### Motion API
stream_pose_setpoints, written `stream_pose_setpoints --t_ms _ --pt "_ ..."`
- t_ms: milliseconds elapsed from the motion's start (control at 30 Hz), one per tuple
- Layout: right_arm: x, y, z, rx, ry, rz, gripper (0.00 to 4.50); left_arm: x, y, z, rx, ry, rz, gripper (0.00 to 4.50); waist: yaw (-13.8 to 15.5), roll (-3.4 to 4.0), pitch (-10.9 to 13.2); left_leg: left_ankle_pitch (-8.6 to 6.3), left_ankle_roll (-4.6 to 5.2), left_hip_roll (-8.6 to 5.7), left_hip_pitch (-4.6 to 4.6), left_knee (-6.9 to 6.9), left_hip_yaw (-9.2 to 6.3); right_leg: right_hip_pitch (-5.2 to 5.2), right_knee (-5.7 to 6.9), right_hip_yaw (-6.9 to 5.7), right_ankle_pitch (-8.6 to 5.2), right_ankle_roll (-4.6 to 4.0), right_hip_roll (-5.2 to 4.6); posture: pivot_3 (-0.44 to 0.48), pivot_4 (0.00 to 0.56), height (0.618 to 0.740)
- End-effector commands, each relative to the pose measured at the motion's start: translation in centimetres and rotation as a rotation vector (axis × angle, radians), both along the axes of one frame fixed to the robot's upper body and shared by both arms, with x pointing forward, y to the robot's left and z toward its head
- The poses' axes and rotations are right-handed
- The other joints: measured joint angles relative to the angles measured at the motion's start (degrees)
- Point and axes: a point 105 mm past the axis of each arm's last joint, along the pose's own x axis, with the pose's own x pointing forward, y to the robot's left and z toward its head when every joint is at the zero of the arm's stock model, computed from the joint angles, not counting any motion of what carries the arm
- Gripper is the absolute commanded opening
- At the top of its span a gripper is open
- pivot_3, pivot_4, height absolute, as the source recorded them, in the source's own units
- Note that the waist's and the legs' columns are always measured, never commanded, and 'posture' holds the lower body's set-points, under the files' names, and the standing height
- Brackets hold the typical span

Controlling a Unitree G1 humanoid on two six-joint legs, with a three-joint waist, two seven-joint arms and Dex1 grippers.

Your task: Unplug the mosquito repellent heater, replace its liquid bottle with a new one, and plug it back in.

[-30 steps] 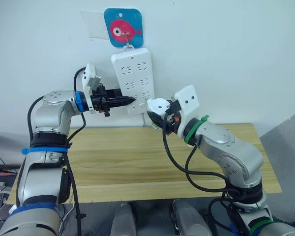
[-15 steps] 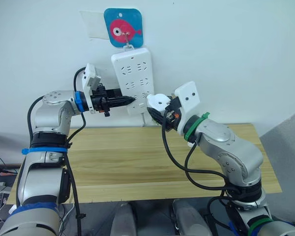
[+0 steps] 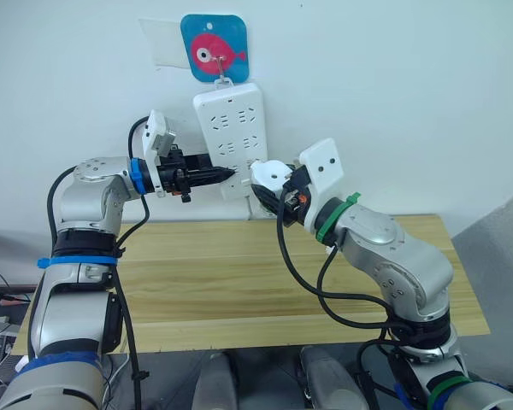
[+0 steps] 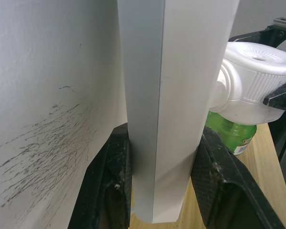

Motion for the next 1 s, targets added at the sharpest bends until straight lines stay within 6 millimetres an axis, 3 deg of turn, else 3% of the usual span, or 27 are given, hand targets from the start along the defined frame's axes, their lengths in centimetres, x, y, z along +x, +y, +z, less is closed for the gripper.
stream_pose_setpoints --t_ms 33,1000 --pt "-0.14 0.08 1.09 0.015 -0.044 -0.005 2.96 -0.23 -0.18 1.1 0.011 -0.049 -0.014 1.3 0.0 0.0 0.0 0.0 0.0 0.0 0.0 0.0 0.0 0.0 0.0 0.0 0.0 0.0 0.0 -0.158 0.216 0.74" --pt "-0.45 -0.06 0.95 0.023 -0.034 -0.002 2.96 -0.18 -0.15 1.03 0.016 -0.051 -0.013 1.3 0.02 -0.03 0.03 -0.01 0.02 0.0 -0.02 -0.05 0.01 -0.04 -0.04 0.01 -0.01 0.0 0.0 -0.16 0.217 0.74"
